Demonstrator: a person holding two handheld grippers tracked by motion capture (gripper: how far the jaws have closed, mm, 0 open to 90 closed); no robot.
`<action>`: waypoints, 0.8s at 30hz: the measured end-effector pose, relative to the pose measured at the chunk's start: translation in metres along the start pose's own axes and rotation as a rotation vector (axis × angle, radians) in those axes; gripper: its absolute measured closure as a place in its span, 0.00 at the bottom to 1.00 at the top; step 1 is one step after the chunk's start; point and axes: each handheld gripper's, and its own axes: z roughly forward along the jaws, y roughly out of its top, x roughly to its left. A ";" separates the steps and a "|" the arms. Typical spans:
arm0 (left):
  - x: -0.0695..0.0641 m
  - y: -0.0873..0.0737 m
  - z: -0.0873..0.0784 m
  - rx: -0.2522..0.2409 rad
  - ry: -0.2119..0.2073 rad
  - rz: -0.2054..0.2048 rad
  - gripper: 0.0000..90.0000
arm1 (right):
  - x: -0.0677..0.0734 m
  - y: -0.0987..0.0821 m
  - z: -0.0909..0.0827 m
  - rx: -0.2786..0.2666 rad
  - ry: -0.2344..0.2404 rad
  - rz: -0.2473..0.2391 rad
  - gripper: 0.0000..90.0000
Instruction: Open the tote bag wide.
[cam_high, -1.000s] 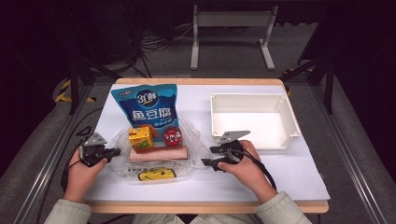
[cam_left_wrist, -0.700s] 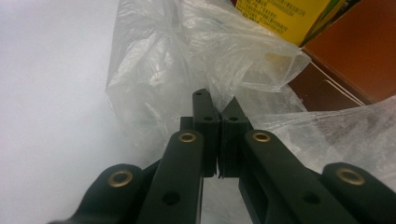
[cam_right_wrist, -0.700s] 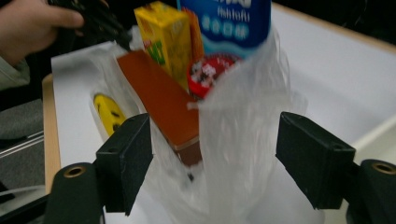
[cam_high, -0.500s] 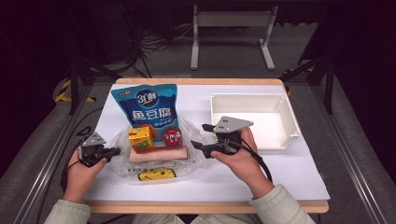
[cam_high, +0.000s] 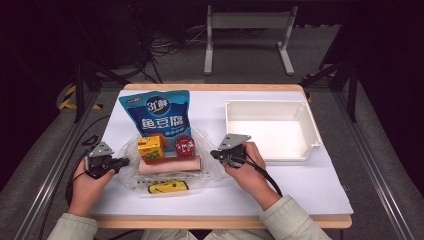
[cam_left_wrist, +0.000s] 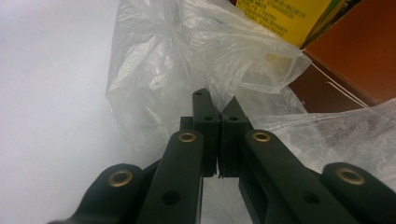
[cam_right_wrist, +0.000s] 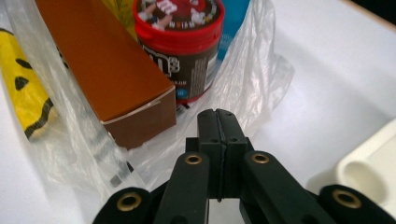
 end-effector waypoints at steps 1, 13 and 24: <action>0.000 0.000 0.000 0.000 -0.001 0.000 0.98 | 0.000 -0.002 0.001 0.006 0.003 0.006 1.00; 0.002 0.000 0.005 0.004 -0.002 -0.016 0.97 | -0.004 -0.021 0.016 0.126 0.021 0.056 1.00; 0.005 -0.009 0.003 0.057 0.025 -0.039 0.90 | -0.006 -0.027 0.011 0.110 0.038 0.086 1.00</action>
